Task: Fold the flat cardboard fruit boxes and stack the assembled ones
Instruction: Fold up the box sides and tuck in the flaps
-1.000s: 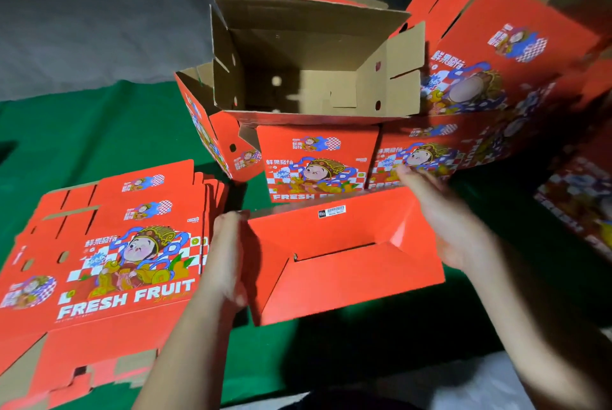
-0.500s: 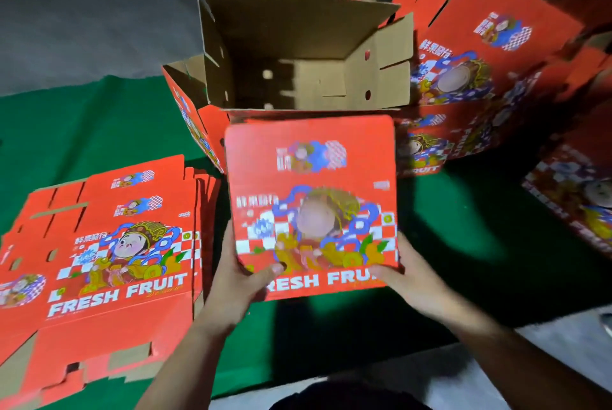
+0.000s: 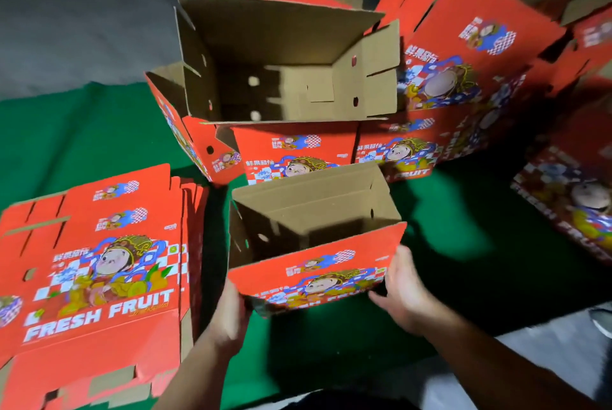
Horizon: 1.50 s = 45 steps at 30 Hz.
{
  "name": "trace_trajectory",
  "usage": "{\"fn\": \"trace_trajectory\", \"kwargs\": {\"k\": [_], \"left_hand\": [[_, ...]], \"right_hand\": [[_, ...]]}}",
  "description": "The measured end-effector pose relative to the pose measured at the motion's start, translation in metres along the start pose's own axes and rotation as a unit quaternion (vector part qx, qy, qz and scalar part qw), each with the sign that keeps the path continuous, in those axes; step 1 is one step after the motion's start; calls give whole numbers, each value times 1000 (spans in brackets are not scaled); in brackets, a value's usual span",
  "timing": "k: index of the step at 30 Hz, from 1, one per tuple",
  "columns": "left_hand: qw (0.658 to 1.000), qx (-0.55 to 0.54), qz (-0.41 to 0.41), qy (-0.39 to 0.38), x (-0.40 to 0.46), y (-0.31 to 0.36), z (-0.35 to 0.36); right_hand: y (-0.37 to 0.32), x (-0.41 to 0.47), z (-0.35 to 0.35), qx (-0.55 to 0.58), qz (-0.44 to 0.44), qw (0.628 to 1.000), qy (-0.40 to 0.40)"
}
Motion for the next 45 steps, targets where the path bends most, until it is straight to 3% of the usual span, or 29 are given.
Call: {"fn": "trace_trajectory", "kwargs": {"k": [3,7,9,10,12,14,16,18,20,22,24,27,29,32,33,35,39,42,45], "left_hand": [[998,-57,-34,-17,8,0,29],[997,-70,-6,-15,29,13,71],[997,-71,29,-33,40,25,104],[997,-44,53,-19,46,34,120],[989,97,110,18,64,57,149],[947,302,75,-72,91,71,199],[900,384,-13,-206,113,70,244],[925,312,-22,-216,124,78,262],[965,171,-1,-200,127,78,263],[977,72,9,-201,126,76,258],[985,44,-7,-168,132,74,249],[983,113,-35,-137,133,78,244],[987,94,-42,-122,130,87,244],[953,48,-58,-294,124,107,279],[954,31,-63,-292,124,113,284],[968,-4,-55,-246,136,111,286],[968,88,10,-234,144,110,295],[981,106,-15,-160,150,111,274],[975,178,-18,-132,156,111,256]], "right_hand": [[-19,6,-20,-23,-34,997,61],[-36,2,-62,68,-70,987,125],[-35,-7,-86,1,-58,979,197],[-38,-15,-98,-55,-67,971,224],[-31,-19,-125,4,-73,966,246],[-35,-18,-139,66,-107,949,290],[-40,-9,-133,76,-130,940,305],[-38,11,-111,102,-111,957,248],[-34,34,-97,23,-97,972,212],[-39,52,-95,-49,-64,972,221],[-46,65,-91,-84,-49,965,242],[-52,67,-95,-91,-47,949,298],[-50,75,-98,-68,-35,941,329],[-54,98,-71,-57,17,974,218],[-55,98,-66,-78,16,977,198],[-67,87,-75,-128,-56,962,236],[-88,61,-85,-239,-152,903,322],[-90,63,-63,-151,-159,934,281],[-76,57,-75,-50,-136,935,325]]}}
Point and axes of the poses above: each hand's wrist, its own x-axis towards the middle knuckle, its own z-axis out of the palm, y = z × x, the point moved 6 cm from there along x, towards the middle knuckle, and after that the axes turned 12 degrees about -y, right-handed, at the moved point
